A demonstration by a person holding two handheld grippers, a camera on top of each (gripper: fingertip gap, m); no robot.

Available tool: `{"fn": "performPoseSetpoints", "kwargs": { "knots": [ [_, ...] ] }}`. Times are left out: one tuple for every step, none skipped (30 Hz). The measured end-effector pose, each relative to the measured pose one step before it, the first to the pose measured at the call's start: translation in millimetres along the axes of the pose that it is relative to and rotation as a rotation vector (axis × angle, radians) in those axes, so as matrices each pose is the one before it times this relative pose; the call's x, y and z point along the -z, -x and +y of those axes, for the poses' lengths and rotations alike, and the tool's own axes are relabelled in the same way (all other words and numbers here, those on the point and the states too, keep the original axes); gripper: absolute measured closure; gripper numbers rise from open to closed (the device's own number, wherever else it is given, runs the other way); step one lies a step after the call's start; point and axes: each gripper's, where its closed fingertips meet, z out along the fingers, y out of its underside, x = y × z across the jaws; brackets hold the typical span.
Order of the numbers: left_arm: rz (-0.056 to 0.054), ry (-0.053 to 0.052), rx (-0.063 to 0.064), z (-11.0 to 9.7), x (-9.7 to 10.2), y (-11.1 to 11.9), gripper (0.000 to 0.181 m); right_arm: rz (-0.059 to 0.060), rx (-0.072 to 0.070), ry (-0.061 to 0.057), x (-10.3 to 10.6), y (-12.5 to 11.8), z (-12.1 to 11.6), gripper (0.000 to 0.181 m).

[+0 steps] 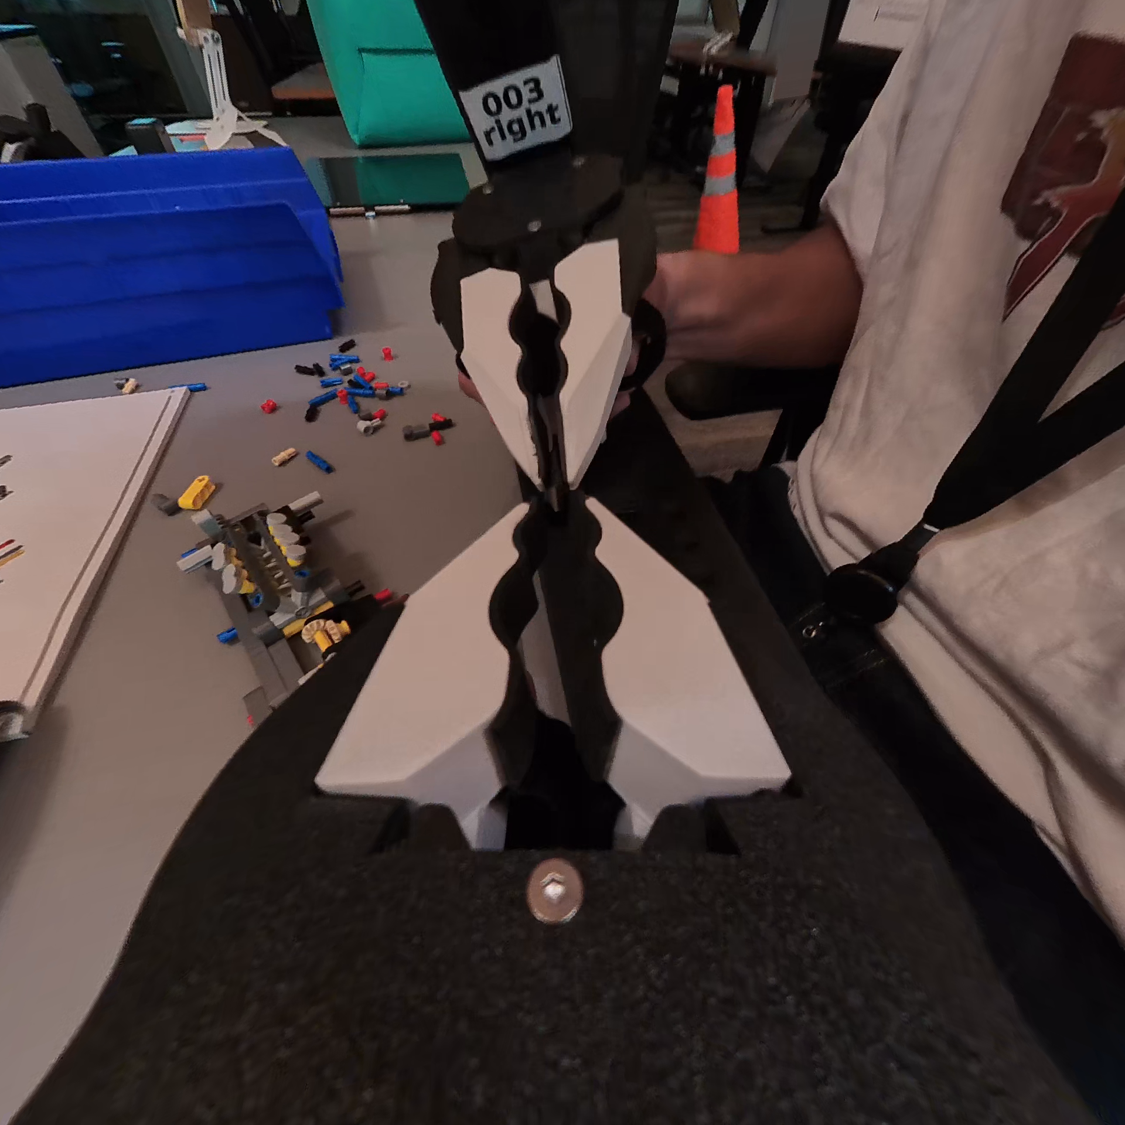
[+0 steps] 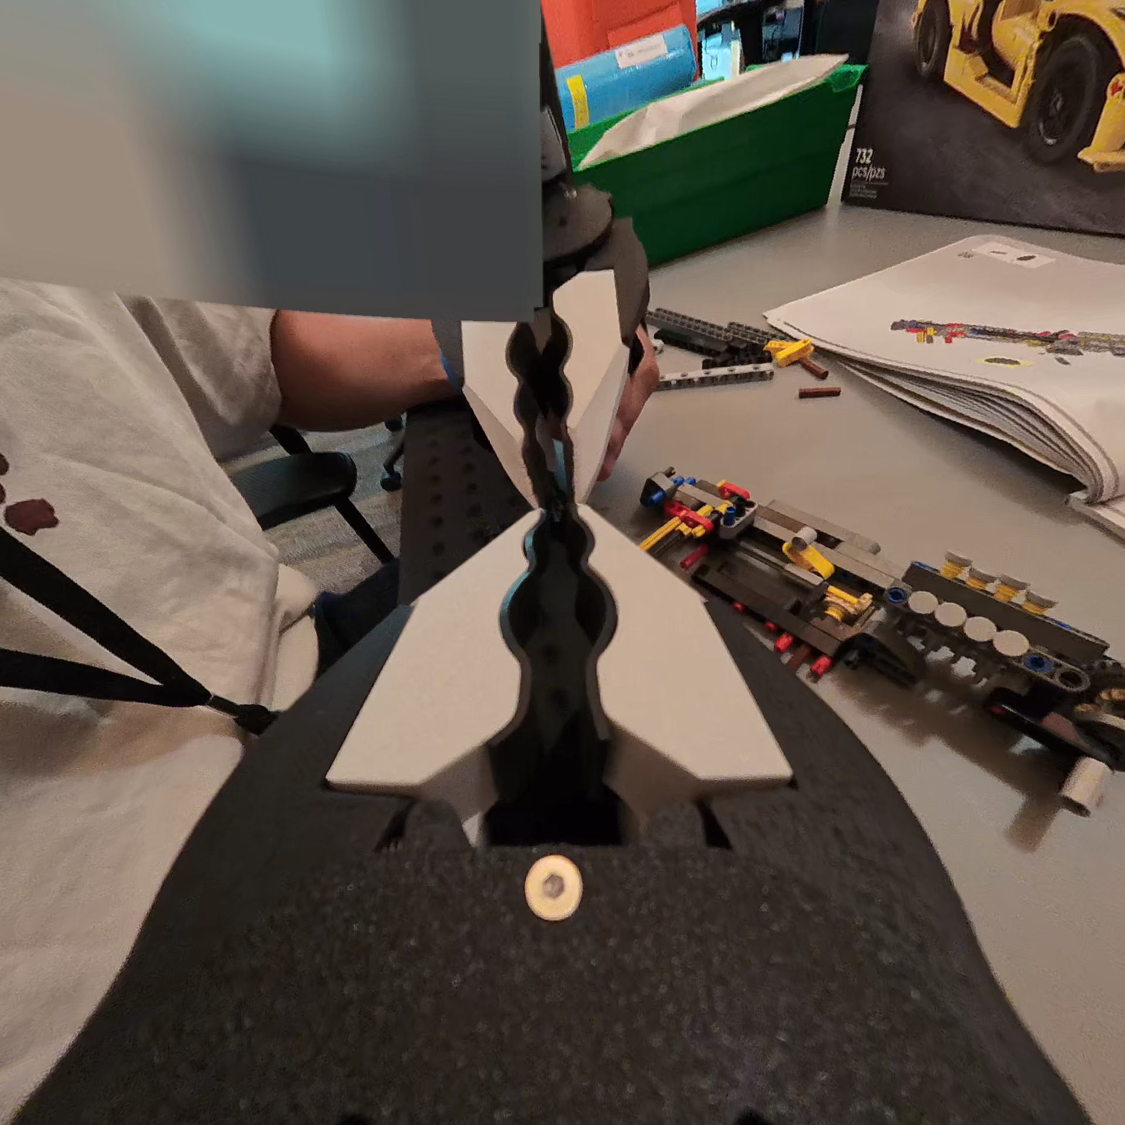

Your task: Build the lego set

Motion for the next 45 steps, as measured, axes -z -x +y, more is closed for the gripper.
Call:
{"fn": "performPoseSetpoints", "kwargs": {
  "knots": [
    [-0.0135, 0.0317, -0.0275, 3.85, -1.34, 1.22, 0.174, 0.0163, 0.0072, 0.0247, -0.53, -1.95, 3.49, 0.178],
    [-0.0132, 0.0339, -0.0276, 4.35, -1.82, 0.84, 0.175, 0.0156, 0.0097, 0.0309, -0.71, -1.86, 4.32, 0.178],
    [-0.0074, 0.0278, -0.0195, 3.71, -1.85, -0.11, 0.175, 0.0081, 0.0049, 0.0294, -0.93, -0.88, 4.10, 0.178],
    [-0.0053, 0.0194, -0.0134, 2.65, -1.41, -0.42, 0.175, 0.0034, 0.0035, 0.0197, -0.52, -0.26, 2.86, 0.178],
    [-0.0061, 0.0174, -0.0126, 2.62, -1.29, -0.37, 0.175, 0.0070, 0.0026, 0.0218, -0.83, -0.44, 2.86, 0.178],
    [-0.0046, 0.0137, -0.0096, 2.25, -1.01, -0.25, 0.175, 0.0077, 0.0053, 0.0155, -0.94, -0.55, 2.33, 0.178],
    [0.0028, 0.0065, -0.0002, 1.24, -0.37, -0.81, 0.175, -0.0026, -0.0038, 0.0116, -0.73, 0.76, 1.49, 0.178],
    [-0.0014, 0.0025, -0.0006, 0.51, -0.10, -0.06, 0.175, 0.0037, -0.0018, 0.0033, -0.34, -0.19, 0.23, 0.178],
    [-0.0020, -0.0013, -0.0016, -0.23, 0.31, 0.31, 0.175, 0.0034, 0.0025, -0.0037, -0.05, -0.26, -0.45, 0.178],
    [0.0039, -0.0049, 0.0054, -0.70, 0.27, 0.05, 0.175, -0.0068, -0.0030, -0.0071, 0.21, 0.61, -0.55, 0.177],
    [-0.0001, -0.0094, 0.0058, -1.57, 0.44, 0.51, 0.175, -0.0071, -0.0119, -0.0155, 0.82, -0.33, -1.44, 0.178],
    [0.0042, -0.0137, 0.0075, -2.22, 0.56, -0.16, 0.175, -0.0195, -0.0180, -0.0165, 1.02, 0.84, -1.89, 0.178],
    [0.0093, -0.0180, 0.0124, -2.89, 0.82, -0.69, 0.175, -0.0228, -0.0209, -0.0196, 0.88, 1.55, -2.22, 0.178],
    [0.0074, -0.0163, 0.0090, -2.71, 0.69, -0.39, 0.175, -0.0197, -0.0193, -0.0190, 0.15, 1.54, -2.42, 0.178],
    [0.0060, -0.0013, 0.0052, -0.08, -0.01, -0.36, 0.175, -0.0101, -0.0116, -0.0030, -0.57, 0.76, -0.24, 0.178],
    [-0.0061, 0.0187, -0.0070, 3.34, -1.02, 0.79, 0.175, 0.0175, -0.0011, 0.0206, -1.25, -2.41, 2.73, 0.178],
    [-0.0086, 0.0219, -0.0133, 3.81, -1.62, 0.34, 0.175, 0.0214, 0.0120, 0.0282, -1.42, -1.89, 3.81, 0.178],
    [-0.0009, 0.0066, -0.0009, 1.16, -0.58, -0.41, 0.175, 0.0080, 0.0117, 0.0115, -0.62, 0.09, 1.58, 0.178],
    [-0.0032, -0.0087, 0.0029, -1.47, 0.58, 0.19, 0.175, 0.0014, 0.0026, -0.0116, 0.73, 0.27, -1.67, 0.177],
    [0.0025, -0.0119, 0.0075, -1.97, 0.80, -0.09, 0.175, -0.0058, -0.0008, -0.0134, 0.85, 0.81, -2.14, 0.178],
    [0.0043, -0.0036, 0.0084, -0.62, 0.21, 0.15, 0.175, 0.0042, 0.0061, -0.0017, 0.09, -0.10, -0.34, 0.177],
    [-0.0072, -0.0030, -0.0002, -0.44, -0.03, 1.16, 0.175, 0.0114, 0.0094, -0.0065, 0.36, -1.53, -1.06, 0.177],
    [-0.0028, -0.0098, 0.0026, -1.41, 0.26, 0.28, 0.175, -0.0053, -0.0020, -0.0103, 0.94, -0.01, -1.44, 0.177],
    [0.0013, -0.0099, 0.0054, -1.44, 0.45, -0.21, 0.175, -0.0131, -0.0080, -0.0108, 1.31, 0.92, -1.21, 0.176],
    [-0.0094, 0.0012, -0.0023, 0.44, 0.52, 1.48, 0.175, -0.0020, -0.0147, -0.0231, 2.38, -1.21, -2.44, 0.173],
    [-0.0109, 0.0104, -0.0027, 2.37, 0.27, 2.06, 0.175, -0.0117, -0.0220, -0.0259, 3.36, -0.26, -3.07, 0.171],
    [-0.0057, 0.0052, 0.0032, 1.57, 0.41, 1.18, 0.175, -0.0148, -0.0201, -0.0120, 2.80, 0.29, -1.21, 0.173],
    [0.0007, -0.0076, 0.0050, -0.72, 0.98, -0.06, 0.175, 0.0038, -0.0077, 0.0022, 1.63, -1.70, 0.95, 0.178],
    [0.0043, -0.0096, 0.0060, -1.40, 1.00, -0.61, 0.175, 0.0137, 0.0024, 0.0095, 0.19, -2.15, 1.81, 0.178],
    [-0.0011, -0.0023, 0.0017, -0.22, 0.59, 0.27, 0.175, 0.0007, 0.0067, 0.0064, -0.43, 0.41, 0.71, 0.177],
    [-0.0020, 0.0023, -0.0022, 0.32, 0.21, 0.21, 0.175, 0.0016, 0.0039, 0.0030, -0.56, 0.18, 0.17, 0.175],
    [-0.0009, -0.0007, -0.0019, -0.39, 0.11, -0.07, 0.175, 0.0038, 0.0010, 0.0085, -0.82, -0.44, 1.31, 0.175],
    [0.0009, -0.0028, -0.0022, -0.87, 0.09, -0.50, 0.175, -0.0039, 0.0022, 0.0081, -0.90, 0.76, 1.08, 0.174],
    [0.0027, 0.0001, -0.0014, -0.27, -0.07, -0.67, 0.175, 0.0014, 0.0040, 0.0059, -0.88, 0.18, 0.58, 0.174],
    [0.0007, 0.0016, -0.0023, 0.19, -0.39, -0.48, 0.175, 0.0058, 0.0047, -0.0022, -0.37, -0.43, -0.38, 0.174],
    [0.0021, 0.0007, -0.0018, 0.10, -0.38, -0.64, 0.175, 0.0010, 0.0028, 0.0022, -0.43, 0.12, 0.01, 0.174],
    [0.0009, 0.0015, -0.0002, 0.24, -0.31, -0.31, 0.175, -0.0058, 0.0022, 0.0022, -0.52, 1.16, 0.11, 0.175],
    [-0.0001, 0.0008, -0.0014, 0.15, -0.36, -0.08, 0.175, -0.0017, 0.0045, 0.0012, -0.52, 0.72, 0.20, 0.177],
    [0.0022, 0.0006, 0.0002, 0.08, -0.25, -0.30, 0.175, 0.0034, 0.0078, 0.0041, -0.13, 0.31, 0.27, 0.177],
    [0.0009, -0.0008, 0.0009, -0.23, -0.08, -0.10, 0.175, 0.0120, 0.0172, -0.0039, 0.22, 0.01, -0.63, 0.177],
    [0.0017, -0.0016, -0.0009, -0.44, 0.19, -0.24, 0.175, 0.0069, 0.0148, -0.0035, 0.17, 0.44, -0.55, 0.178],
    [0.0022, 0.0027, -0.0009, 0.38, -0.29, -0.50, 0.175, -0.0028, 0.0004, 0.0048, -0.15, 0.50, 0.63, 0.178],
    [-0.0006, 0.0056, -0.0027, 0.79, -0.52, -0.31, 0.175, -0.0056, -0.0053, 0.0097, -0.25, -0.04, 1.46, 0.178],
    [0.0000, 0.0021, -0.0008, 0.43, -0.49, -0.41, 0.175, -0.0085, -0.0039, 0.0070, 0.04, 0.36, 1.05, 0.178],
    [-0.0013, 0.0015, 0.0020, 0.43, -0.44, 0.06, 0.175, 0.0019, 0.0017, 0.0098, 0.03, -0.40, 1.33, 0.178]
  ]
}}
